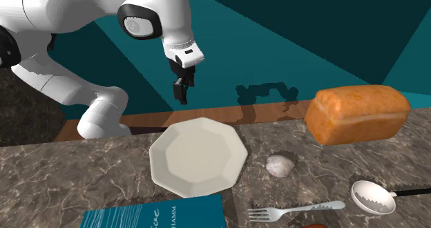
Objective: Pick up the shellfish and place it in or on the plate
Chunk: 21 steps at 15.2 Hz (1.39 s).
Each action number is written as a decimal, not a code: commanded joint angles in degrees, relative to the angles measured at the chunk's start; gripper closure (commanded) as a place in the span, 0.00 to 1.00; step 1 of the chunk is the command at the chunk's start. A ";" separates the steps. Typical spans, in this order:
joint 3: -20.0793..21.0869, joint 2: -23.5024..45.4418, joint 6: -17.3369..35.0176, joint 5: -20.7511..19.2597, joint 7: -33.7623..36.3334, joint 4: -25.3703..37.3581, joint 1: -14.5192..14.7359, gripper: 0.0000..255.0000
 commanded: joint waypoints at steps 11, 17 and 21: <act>-4.65 20.30 5.41 -5.24 -5.95 14.13 -1.92 0.00; -7.04 32.80 6.25 -6.69 -9.26 25.71 -3.00 0.00; -8.43 41.47 5.66 -6.93 -11.49 35.01 -3.96 0.00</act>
